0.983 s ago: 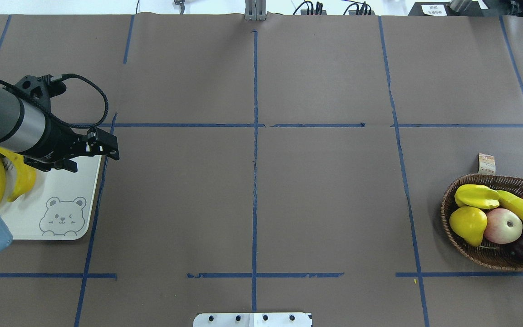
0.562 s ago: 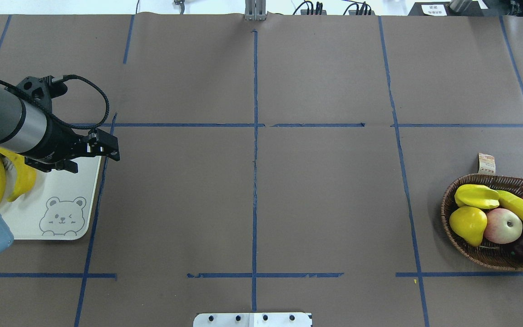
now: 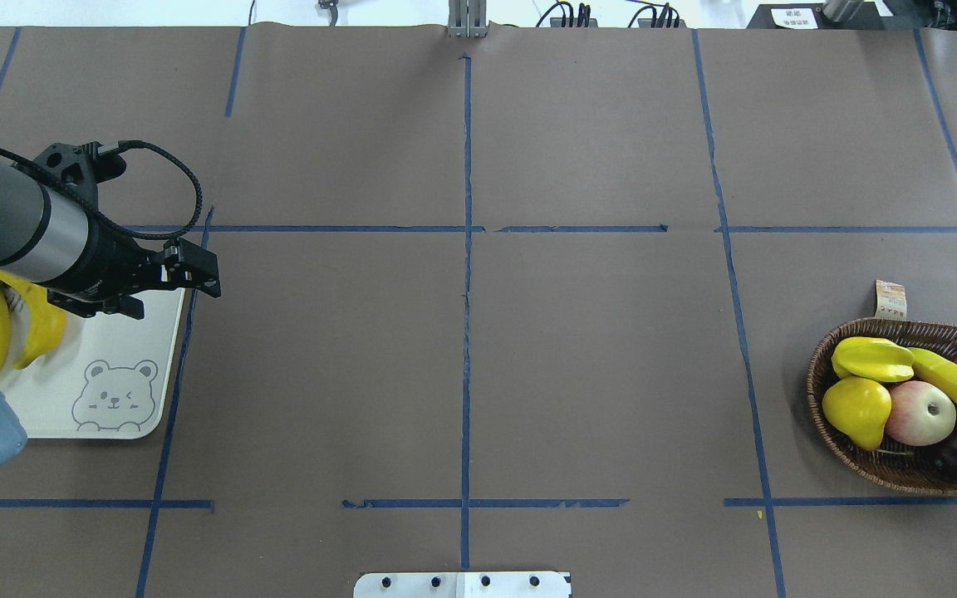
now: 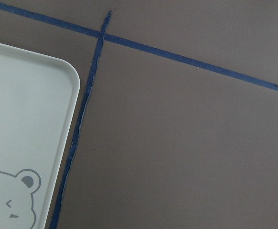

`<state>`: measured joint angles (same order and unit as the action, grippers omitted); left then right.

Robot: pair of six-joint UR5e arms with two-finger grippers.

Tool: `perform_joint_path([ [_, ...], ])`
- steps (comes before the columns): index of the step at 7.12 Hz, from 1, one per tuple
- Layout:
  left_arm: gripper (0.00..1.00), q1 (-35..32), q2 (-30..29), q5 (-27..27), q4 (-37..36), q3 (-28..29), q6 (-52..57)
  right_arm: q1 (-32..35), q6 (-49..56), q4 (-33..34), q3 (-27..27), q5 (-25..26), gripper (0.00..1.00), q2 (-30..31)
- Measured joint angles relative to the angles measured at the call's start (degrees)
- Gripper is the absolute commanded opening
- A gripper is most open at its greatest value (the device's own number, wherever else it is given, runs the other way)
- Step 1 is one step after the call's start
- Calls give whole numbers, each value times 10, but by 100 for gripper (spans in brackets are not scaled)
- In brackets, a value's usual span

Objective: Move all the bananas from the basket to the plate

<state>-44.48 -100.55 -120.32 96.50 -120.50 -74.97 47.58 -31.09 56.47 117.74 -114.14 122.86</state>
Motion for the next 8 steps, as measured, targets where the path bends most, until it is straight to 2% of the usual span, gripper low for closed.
perform_joint_path([
  [1,100,0,0,0,0,0,0,-1,-12,-35,-16,-2,91,0],
  [3,100,1,0,0,0,0,0,-1,-27,-92,-49,-10,84,-1],
  [6,100,1,0,0,0,0,0,-12,-30,-103,-55,-32,76,-2],
  [7,100,1,0,0,0,0,0,-20,-28,-102,-56,-31,63,-3],
  [8,100,1,1,0,0,1,0,-27,-26,-102,-57,-30,40,-3],
])
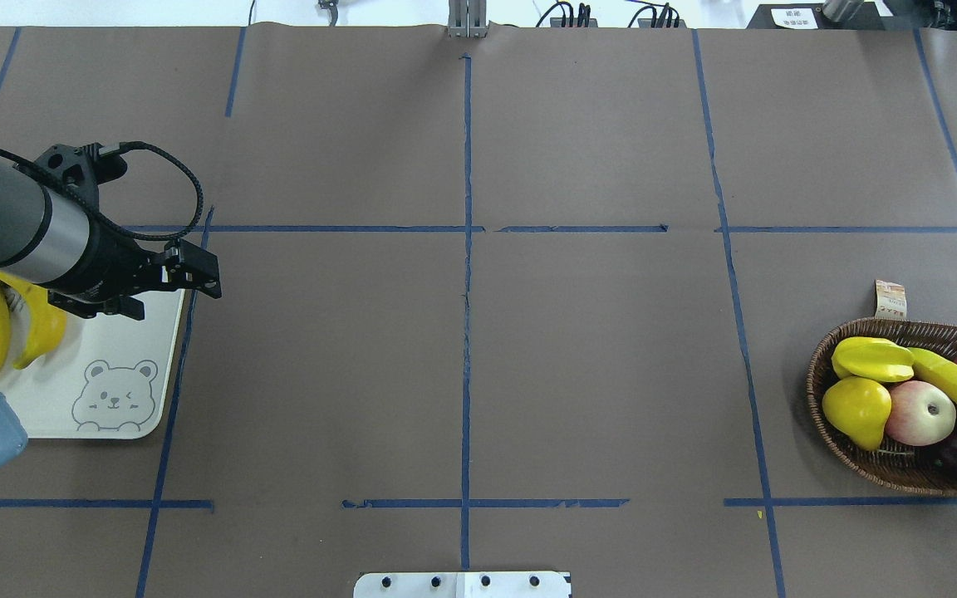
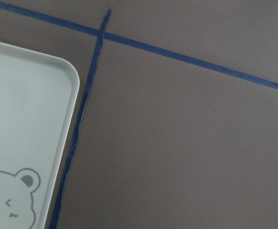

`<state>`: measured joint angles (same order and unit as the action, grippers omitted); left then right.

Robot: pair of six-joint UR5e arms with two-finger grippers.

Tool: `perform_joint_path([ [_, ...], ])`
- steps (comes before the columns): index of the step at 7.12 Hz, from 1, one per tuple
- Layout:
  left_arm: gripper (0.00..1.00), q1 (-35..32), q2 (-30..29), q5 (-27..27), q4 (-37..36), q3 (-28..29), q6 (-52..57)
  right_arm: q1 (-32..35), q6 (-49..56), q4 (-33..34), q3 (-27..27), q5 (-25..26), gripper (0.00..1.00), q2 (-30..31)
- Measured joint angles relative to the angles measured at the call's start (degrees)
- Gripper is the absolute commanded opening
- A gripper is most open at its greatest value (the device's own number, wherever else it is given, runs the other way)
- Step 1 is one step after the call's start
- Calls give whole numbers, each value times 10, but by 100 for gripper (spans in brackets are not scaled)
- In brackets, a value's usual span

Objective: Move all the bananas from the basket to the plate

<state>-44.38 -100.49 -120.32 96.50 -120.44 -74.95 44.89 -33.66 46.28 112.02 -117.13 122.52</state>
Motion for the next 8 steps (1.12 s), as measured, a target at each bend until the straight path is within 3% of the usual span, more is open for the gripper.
perform_joint_path([
  [1,100,0,0,0,0,0,0,-4,2,0,-1,3,21,0],
  [3,100,0,1,0,0,1,1,-4,5,0,0,18,17,-2],
  [5,100,0,0,0,0,1,1,6,8,-3,5,21,7,-3],
  [8,100,2,-2,0,1,0,-2,78,8,-6,24,-23,4,-12],
])
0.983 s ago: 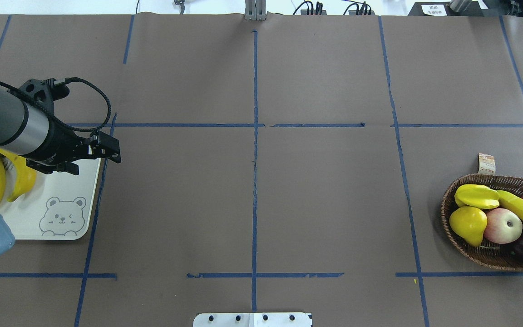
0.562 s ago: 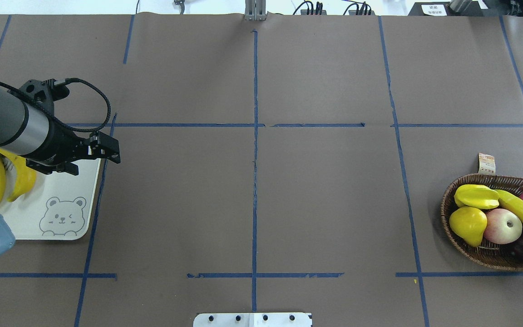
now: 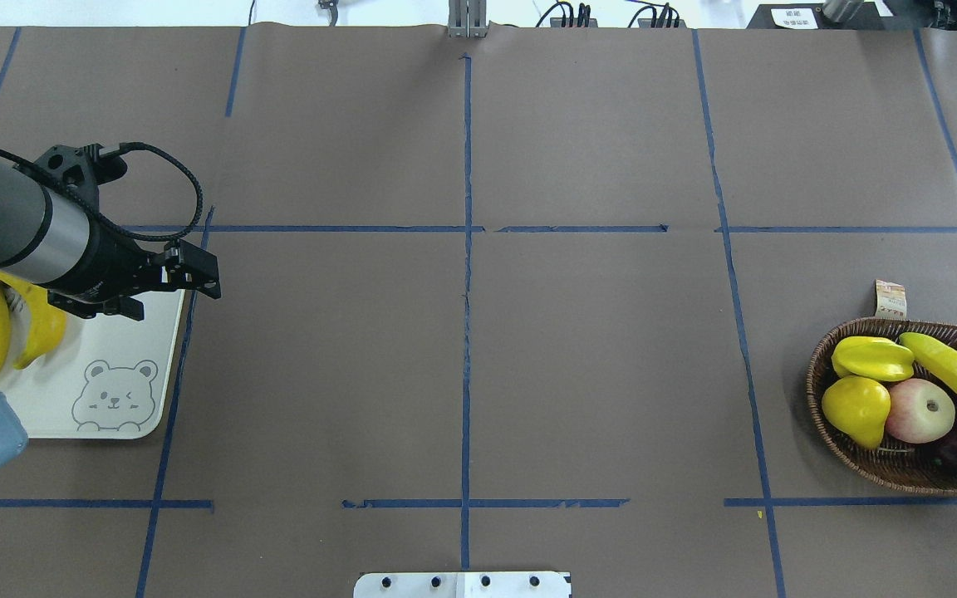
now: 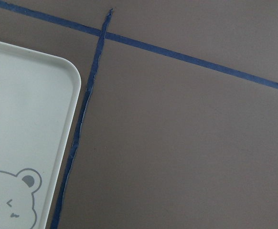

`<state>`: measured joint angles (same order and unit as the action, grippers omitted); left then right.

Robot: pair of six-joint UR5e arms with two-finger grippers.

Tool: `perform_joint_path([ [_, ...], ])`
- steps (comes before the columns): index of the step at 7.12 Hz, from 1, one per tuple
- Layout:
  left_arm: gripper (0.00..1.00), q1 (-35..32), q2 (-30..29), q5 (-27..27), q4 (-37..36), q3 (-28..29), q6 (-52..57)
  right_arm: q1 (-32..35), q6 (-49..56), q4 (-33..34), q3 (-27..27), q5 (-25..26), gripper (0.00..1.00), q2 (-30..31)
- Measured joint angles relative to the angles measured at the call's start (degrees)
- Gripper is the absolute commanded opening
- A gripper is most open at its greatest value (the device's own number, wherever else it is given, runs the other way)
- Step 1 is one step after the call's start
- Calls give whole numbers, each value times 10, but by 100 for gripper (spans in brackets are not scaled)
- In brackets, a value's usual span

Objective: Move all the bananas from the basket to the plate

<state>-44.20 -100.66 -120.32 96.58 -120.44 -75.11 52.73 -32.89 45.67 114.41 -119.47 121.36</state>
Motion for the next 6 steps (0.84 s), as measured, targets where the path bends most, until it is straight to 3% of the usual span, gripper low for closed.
perform_joint_path([
  [3,100,19,-29,0,1,6,-11,38,-63,-7,-16,-47,6,-86],
  [6,100,54,-97,5,5,41,-58,26,-246,-10,-37,-51,8,-217],
])
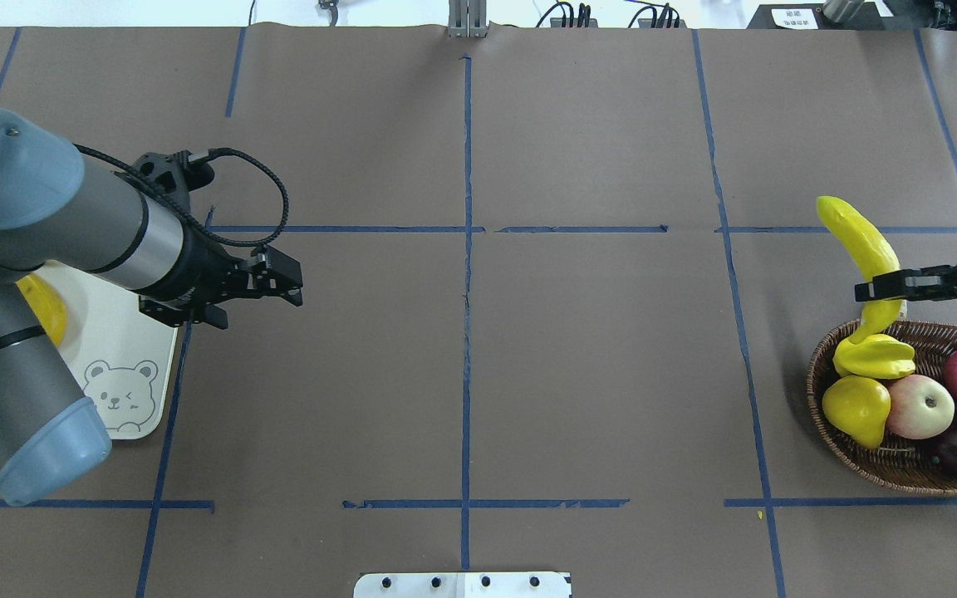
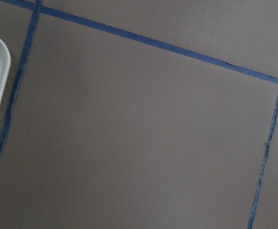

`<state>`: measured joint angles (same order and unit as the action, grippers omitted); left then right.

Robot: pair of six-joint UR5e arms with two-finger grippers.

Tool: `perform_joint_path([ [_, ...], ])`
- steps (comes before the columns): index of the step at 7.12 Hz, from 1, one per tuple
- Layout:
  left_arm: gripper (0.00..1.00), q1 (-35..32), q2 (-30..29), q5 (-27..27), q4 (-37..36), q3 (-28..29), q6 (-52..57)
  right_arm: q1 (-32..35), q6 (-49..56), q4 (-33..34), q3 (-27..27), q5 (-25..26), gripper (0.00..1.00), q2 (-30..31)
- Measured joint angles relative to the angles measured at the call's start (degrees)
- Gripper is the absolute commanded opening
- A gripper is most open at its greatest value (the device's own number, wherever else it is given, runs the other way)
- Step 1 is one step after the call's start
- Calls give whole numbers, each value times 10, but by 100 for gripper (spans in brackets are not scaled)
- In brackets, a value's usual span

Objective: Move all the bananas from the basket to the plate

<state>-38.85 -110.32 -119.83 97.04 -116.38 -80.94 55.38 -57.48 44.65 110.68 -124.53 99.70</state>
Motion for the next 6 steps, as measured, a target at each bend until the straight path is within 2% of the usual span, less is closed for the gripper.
perform_joint_path([
  [2,100,27,-51,12,38,42,-25,-40,-90,-2,-4,2,8,-73],
  [3,100,34,-67,14,91,69,-41,-69,-146,-9,-7,10,8,-112],
  [4,100,40,-77,15,155,96,-62,-109,-203,-27,-10,40,8,-143],
  [6,100,44,-103,29,231,130,-95,-208,-283,-93,-25,157,8,-171],
])
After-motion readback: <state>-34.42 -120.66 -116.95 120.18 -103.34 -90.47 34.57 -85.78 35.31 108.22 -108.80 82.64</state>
